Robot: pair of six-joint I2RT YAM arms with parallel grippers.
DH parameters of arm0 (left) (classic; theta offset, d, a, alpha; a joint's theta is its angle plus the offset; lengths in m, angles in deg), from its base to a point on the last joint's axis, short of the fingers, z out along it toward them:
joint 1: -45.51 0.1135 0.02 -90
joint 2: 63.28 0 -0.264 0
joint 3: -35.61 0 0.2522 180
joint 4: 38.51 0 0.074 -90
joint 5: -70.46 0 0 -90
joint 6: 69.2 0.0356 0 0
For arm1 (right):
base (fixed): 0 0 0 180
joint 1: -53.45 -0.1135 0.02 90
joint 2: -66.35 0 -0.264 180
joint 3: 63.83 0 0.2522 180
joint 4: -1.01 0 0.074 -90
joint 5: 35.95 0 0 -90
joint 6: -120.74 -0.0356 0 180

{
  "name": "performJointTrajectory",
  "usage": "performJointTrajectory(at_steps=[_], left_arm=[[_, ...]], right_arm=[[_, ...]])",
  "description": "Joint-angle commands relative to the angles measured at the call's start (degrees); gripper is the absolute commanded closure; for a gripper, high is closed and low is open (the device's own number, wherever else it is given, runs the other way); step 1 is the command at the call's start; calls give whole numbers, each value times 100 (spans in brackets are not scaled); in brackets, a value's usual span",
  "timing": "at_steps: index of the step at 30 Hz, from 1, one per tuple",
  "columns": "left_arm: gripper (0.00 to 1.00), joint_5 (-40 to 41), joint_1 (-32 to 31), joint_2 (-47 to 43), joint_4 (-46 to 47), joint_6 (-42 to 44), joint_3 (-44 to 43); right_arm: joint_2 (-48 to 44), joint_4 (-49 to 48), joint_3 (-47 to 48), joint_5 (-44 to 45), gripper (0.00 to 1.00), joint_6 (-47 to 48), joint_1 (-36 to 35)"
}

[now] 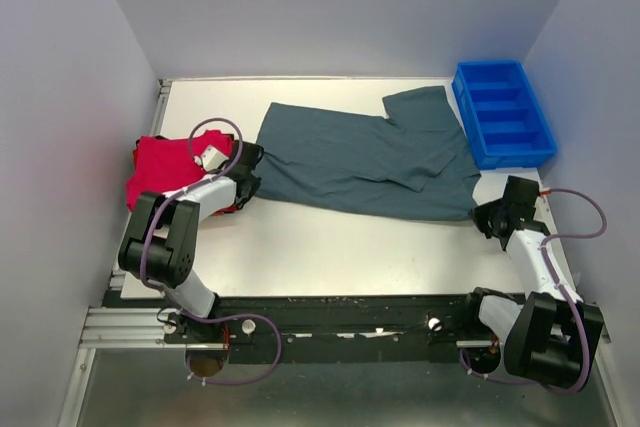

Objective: Fold and stack the t-shirts
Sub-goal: Fold the flattened tshirt in 1/3 of the way

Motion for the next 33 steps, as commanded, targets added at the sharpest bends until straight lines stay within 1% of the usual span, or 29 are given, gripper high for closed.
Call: performJointTrajectory(at_steps=[1,2,3,7,13,16,21,22,23,26,29,31,33], left_arm=[[82,-7,-95,-2,52,-351,333],[89,-51,-86,-63,167,-351,403],[100,-112,-86,-108,298,-291,448],[100,-25,-95,-362,186,-193,431],[100,203,-121,-1109,-43,-105,597],[100,151,-121,-1347,-122,-70,668],[100,36,-121,-1593,-420,44,492],[100,54,-121,-1654,-482,44,449],[100,98,-121,-1724,-552,35,431],[100,273,-60,-1979,-763,-52,352],[100,344,46,-2260,-746,-35,238],[100,344,133,-2384,-755,-9,45],[100,318,282,-2411,-973,61,-402]], right_arm=[[39,-97,-2,120,99,67,-6],[22,-96,7,120,99,58,3],[-13,-79,24,129,99,67,3],[-171,35,121,217,99,111,3],[-391,290,323,357,100,234,11],[-444,334,358,296,99,286,3],[-322,361,472,-64,99,357,3],[-269,369,551,-64,99,427,3],[-251,387,630,-256,99,462,11],[-181,606,946,-249,99,585,3],[-111,852,1385,-310,99,647,3],[-40,993,1806,-415,99,638,11],[12,1125,2333,-652,99,673,12]])
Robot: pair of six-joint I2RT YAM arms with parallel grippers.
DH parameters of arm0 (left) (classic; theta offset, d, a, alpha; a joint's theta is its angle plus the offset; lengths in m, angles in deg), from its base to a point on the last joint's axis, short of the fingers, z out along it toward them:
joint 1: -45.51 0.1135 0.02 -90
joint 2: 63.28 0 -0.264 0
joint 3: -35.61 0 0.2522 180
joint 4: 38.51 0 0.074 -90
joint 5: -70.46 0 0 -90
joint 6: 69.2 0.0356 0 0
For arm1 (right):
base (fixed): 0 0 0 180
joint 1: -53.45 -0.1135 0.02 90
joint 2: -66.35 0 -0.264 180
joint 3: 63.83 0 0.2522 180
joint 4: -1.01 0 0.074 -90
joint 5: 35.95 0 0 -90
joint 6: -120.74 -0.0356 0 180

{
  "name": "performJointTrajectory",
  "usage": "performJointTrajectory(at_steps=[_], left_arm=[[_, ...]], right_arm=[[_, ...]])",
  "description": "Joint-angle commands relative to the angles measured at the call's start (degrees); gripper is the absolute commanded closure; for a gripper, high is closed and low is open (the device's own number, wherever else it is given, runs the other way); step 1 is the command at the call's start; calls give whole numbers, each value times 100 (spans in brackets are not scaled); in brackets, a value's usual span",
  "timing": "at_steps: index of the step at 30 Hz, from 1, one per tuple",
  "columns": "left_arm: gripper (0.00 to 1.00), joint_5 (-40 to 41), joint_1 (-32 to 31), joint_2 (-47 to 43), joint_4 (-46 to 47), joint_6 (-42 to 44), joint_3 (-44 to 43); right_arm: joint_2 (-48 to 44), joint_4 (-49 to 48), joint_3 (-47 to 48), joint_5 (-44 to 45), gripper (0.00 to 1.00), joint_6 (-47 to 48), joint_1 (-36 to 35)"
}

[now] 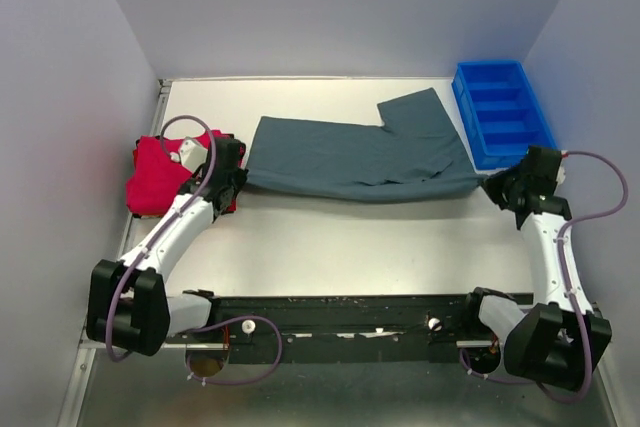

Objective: Fold and stack the t-shirts
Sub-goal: Fold the flattened tshirt in 1/3 of the way

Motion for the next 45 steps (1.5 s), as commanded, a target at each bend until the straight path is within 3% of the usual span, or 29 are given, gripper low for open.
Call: performJointTrajectory(at_steps=[1,5,9,16,22,30,37,41,45], left_arm=[[100,265,324,-264,-462,147,-1041],[100,466,448,-440,-1131,454,-2272],[100,573,448,-957,-1282,893,-2652],[100,933,448,-1074,-1563,1421,-3697],[100,986,527,128,-1633,1343,-4944],[100,477,870,1975,-1783,1070,-6649],[100,-24,1010,3443,-2082,1359,-9005],[100,-209,1107,3664,-1836,1299,-9324],[100,-314,1142,3419,-1468,1237,-8396]], right_arm=[[67,447,1242,-419,99,199,12],[-230,966,2280,-482,99,331,12],[-775,1283,2694,-490,99,568,12],[-1296,722,3423,-604,99,665,12],[82,167,4337,-1263,99,332,12],[1981,-491,5761,-2098,99,-125,11],[3528,-493,8141,-2432,99,-205,11],[4215,-246,9251,-2617,99,-328,46],[4006,-596,8192,-2643,99,-512,152]])
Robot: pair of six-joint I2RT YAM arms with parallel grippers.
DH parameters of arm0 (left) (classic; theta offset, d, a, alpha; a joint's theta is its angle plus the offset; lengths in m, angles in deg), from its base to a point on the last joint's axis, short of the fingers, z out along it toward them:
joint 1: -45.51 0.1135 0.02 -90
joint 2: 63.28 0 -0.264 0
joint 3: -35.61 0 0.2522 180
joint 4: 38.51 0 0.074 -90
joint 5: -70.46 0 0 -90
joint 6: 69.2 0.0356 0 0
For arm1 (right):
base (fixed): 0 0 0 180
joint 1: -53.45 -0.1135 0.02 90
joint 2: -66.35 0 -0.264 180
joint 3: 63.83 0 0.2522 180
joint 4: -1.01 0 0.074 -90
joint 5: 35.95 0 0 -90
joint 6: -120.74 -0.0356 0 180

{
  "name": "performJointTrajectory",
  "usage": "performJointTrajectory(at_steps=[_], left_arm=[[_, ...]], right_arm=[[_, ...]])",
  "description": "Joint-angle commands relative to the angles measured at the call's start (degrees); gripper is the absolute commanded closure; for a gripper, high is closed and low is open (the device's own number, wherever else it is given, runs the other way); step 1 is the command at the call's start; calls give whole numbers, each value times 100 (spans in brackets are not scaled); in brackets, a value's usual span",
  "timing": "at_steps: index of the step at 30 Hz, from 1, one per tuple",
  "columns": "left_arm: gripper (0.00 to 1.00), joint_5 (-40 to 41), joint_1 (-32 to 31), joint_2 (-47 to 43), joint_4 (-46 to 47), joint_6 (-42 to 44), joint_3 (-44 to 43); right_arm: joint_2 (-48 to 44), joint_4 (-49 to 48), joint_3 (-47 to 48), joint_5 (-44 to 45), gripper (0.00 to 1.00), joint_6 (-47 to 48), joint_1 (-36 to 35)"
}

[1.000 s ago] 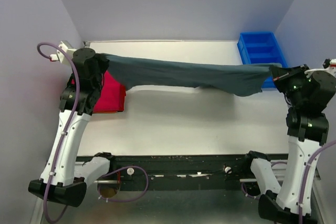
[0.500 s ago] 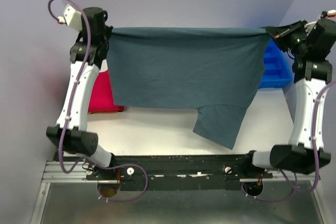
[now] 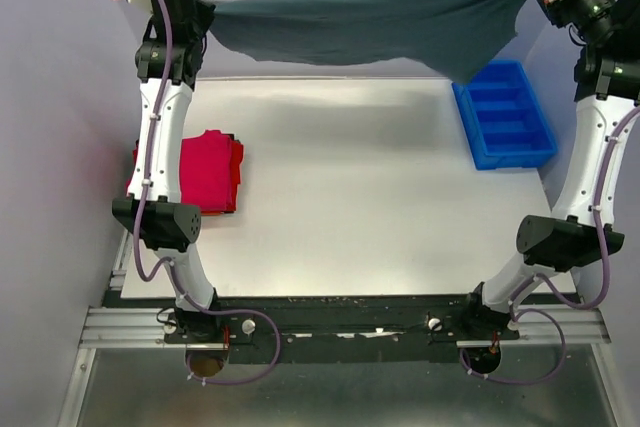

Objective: Fold and stack the t-shirts
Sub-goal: Fold the flattened tshirt in 1/3 of the way

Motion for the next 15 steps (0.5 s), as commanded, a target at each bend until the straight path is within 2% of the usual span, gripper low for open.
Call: performJointTrajectory(at_steps=[1,3,9,13,15], left_arm=[[100,-186,152,-373,600,61,1294],[100,-527,144,-707,1329,227,2533],[100,-863,135,-1551,2473,-140,5655],[100,-1047,65,-2079,3413,-238,7510],[100,-1065,-58,-2281,3696,-220,8135]], right_arm=[[-143,-466,-1177,-213,99,-268,213],[-363,-782,-2117,-432,99,-373,284],[-1066,-1793,-5220,-890,99,-383,407],[-1304,-1988,-6672,-697,99,-163,407],[-1366,-1944,-7200,-583,99,-14,416]])
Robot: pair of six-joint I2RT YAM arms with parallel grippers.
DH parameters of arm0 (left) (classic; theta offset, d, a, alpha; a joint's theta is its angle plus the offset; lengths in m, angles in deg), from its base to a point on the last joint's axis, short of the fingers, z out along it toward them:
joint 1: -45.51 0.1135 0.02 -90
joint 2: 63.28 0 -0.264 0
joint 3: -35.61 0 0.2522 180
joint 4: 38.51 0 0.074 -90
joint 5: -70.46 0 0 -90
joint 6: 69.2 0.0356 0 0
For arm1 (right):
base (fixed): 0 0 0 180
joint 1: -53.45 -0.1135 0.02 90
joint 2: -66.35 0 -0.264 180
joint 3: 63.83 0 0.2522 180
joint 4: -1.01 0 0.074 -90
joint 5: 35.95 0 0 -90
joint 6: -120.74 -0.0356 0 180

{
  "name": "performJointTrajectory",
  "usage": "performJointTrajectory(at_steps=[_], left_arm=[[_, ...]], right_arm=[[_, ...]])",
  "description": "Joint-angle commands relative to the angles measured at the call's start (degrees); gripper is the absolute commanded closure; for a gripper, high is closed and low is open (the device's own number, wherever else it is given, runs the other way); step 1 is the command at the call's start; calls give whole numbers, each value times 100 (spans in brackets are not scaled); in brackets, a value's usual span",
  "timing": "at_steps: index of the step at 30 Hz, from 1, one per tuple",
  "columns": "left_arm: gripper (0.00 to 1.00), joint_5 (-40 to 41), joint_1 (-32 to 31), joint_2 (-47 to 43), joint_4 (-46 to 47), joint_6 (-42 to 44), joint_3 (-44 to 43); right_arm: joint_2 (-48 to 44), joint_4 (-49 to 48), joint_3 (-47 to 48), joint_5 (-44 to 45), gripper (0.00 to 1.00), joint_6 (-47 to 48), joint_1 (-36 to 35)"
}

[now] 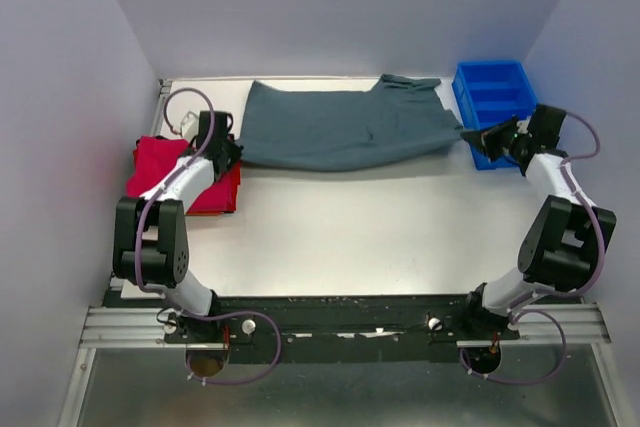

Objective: Fold and stack the t-shirts
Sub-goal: Fold the flattened tshirt in 1/3 of the way

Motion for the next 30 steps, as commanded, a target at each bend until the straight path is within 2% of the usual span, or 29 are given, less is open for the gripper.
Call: performJointTrajectory(at_steps=[1,9,14,18,25,30], left_arm=[[100,-163,-181,-839,1207,-43,1147],[100,66,-436,-1480,813,98,2353],[100,224,-524,-2148,224,115,2766],[100,356,-559,-2675,-338,106,3048],[100,549,-577,-3633,-1358,-33,3408],[100,260,-647,-4416,-1271,-306,3996]], right_arm=[[-629,-484,-983,103,99,317,94],[-1797,-89,-2830,1184,99,615,147],[-2378,1000,-3033,2115,99,905,165],[-2537,1616,-3042,2485,99,1143,182],[-2817,2091,-3472,2802,99,1301,252],[-3572,2381,-3841,3127,99,1048,306]])
